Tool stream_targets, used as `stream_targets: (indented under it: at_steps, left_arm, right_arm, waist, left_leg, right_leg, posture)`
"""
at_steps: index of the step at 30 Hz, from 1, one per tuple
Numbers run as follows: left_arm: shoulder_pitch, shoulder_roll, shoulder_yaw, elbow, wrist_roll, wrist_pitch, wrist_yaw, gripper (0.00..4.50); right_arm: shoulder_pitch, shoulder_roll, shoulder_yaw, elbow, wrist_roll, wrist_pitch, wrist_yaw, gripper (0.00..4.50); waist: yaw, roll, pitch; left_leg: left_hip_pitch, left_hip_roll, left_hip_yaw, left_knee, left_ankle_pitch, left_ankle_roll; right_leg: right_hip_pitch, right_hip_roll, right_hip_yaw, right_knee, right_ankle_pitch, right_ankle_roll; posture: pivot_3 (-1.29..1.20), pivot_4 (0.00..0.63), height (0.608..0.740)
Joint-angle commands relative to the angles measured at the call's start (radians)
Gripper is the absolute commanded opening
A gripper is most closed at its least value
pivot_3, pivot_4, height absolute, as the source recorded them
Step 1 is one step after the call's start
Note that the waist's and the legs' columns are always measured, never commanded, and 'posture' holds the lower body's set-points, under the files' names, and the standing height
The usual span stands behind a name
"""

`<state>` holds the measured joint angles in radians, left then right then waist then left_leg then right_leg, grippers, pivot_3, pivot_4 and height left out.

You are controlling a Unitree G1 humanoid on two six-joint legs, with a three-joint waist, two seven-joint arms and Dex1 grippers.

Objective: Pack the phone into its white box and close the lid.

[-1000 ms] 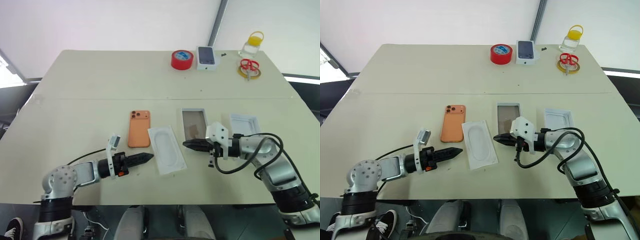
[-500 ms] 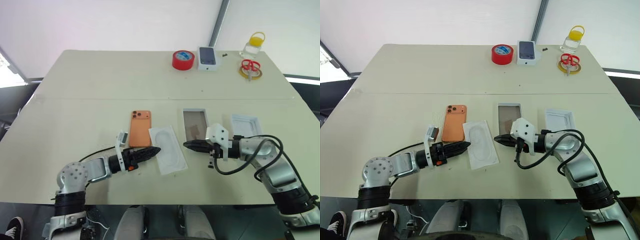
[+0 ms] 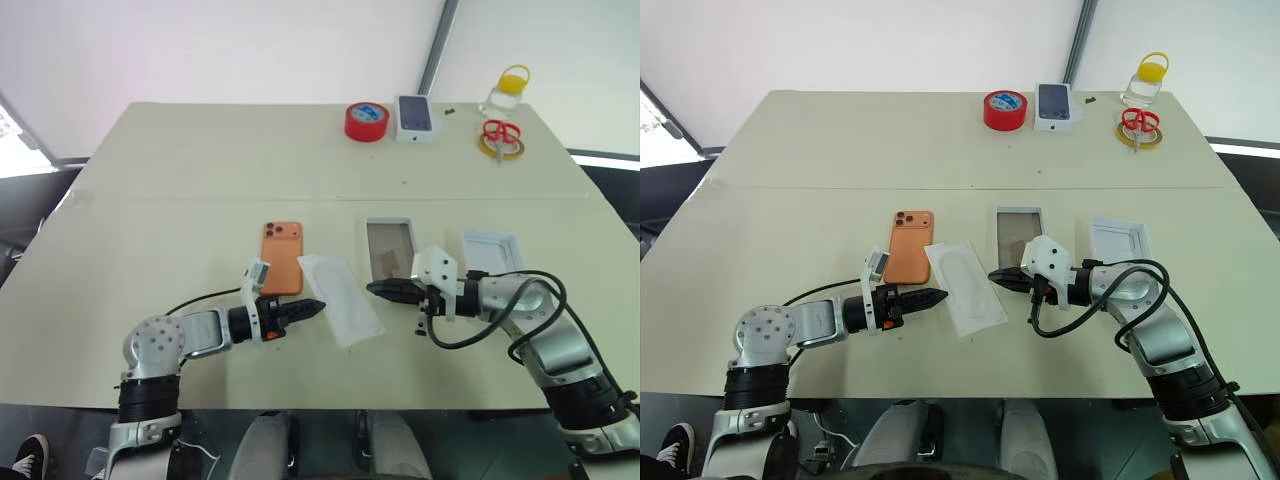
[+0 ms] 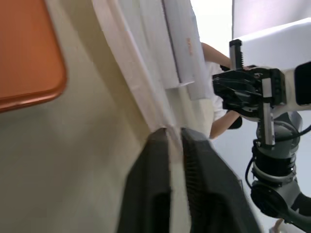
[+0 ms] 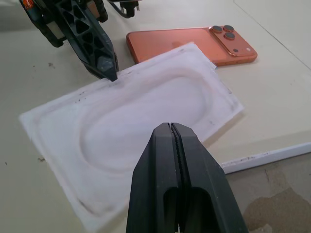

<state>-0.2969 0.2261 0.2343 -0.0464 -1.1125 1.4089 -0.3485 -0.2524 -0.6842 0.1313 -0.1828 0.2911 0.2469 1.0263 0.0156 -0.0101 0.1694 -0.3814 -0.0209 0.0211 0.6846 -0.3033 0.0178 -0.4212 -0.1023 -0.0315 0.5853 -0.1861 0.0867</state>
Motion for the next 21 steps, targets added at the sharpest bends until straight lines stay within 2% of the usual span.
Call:
stream_targets:
  at_steps: [1,11,17,19,21]
  left_arm:
    - [0.004,-0.012,0.016,0.056,0.028,0.049,0.073,0.03]
    - [-0.048,-0.022,0.11,0.059,0.004,0.095,0.134,0.03]
    - [-0.154,0.108,0.086,-0.022,0.034,-0.021,0.029,0.03]
    - [-0.172,0.164,0.024,-0.066,0.093,-0.108,-0.043,0.03]
    - [-0.188,0.175,0.005,-0.083,0.122,-0.202,-0.109,0.03]
  right_arm:
    - [-0.01,0.004,-0.028,-0.029,0.013,-0.011,-0.006,0.0]
    - [-0.012,0.002,-0.032,-0.023,0.01,-0.019,-0.011,0.0]
    - [-0.016,-0.016,-0.115,0.014,0.066,-0.007,0.0,0.0]
    - [-0.024,-0.017,-0.143,0.032,0.084,-0.003,0.004,0.0]
    - [-0.025,-0.022,-0.147,0.039,0.094,0.002,0.023,0.0]
  waist:
    - [-0.002,0.0,0.0]
    - [-0.003,0.0,0.0]
    - [-0.004,-0.004,0.003]
    - [-0.002,-0.004,0.003]
    - [-0.002,-0.004,0.003]
  left_leg:
    - [0.002,0.0,0.0,0.0,0.0,0.0]
    - [0.007,0.0,0.0,-0.002,0.0,0.0]
    - [0.001,0.001,0.0,-0.002,0.0,-0.001]
    - [-0.005,0.001,0.0,-0.002,0.001,-0.002]
    - [-0.007,0.0,0.0,-0.002,0.001,-0.002]
  right_leg:
    - [0.002,0.0,0.0,0.0,0.0,0.0]
    - [0.006,0.0,0.0,0.0,-0.001,0.002]
    - [-0.001,0.001,0.0,0.0,-0.001,0.001]
    - [-0.006,0.001,0.0,0.0,0.0,0.0]
    - [-0.007,0.001,0.0,-0.001,0.0,0.0]
  posture:
    - [0.0,0.15,0.74]
    - [0.0,0.15,0.74]
    - [0.0,0.15,0.74]
    - [0.0,0.15,0.74]
    - [0.0,0.15,0.74]
